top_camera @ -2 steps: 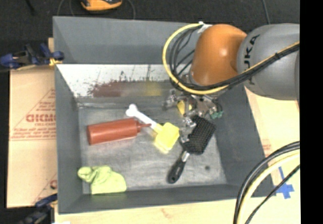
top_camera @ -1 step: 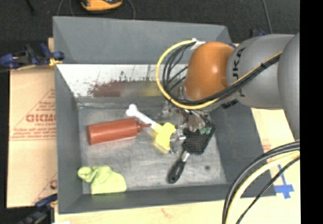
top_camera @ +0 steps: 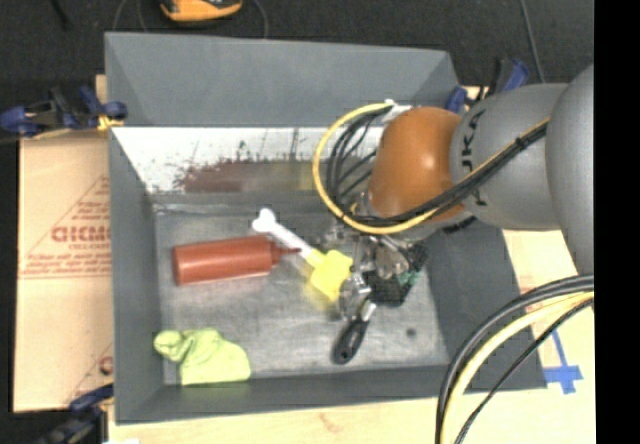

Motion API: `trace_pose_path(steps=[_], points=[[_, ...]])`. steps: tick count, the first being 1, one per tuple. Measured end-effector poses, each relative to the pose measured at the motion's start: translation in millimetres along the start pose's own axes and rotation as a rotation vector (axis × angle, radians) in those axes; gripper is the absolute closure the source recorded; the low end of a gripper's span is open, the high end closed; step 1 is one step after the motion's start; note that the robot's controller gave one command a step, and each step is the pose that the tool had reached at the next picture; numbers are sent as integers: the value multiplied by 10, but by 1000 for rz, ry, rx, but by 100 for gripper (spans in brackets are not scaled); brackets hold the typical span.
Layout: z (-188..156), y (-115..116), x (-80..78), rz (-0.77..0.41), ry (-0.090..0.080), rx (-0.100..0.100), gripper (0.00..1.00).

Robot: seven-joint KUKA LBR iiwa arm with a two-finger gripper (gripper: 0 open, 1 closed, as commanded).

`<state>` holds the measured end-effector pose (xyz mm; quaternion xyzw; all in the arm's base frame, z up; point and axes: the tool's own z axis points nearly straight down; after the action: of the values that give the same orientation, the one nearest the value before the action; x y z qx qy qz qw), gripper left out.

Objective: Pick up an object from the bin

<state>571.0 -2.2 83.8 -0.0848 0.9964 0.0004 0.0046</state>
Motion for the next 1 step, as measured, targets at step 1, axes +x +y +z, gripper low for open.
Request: trace_pose_path(steps=[1], points=[[88,174,-185,230,5,1,0]])
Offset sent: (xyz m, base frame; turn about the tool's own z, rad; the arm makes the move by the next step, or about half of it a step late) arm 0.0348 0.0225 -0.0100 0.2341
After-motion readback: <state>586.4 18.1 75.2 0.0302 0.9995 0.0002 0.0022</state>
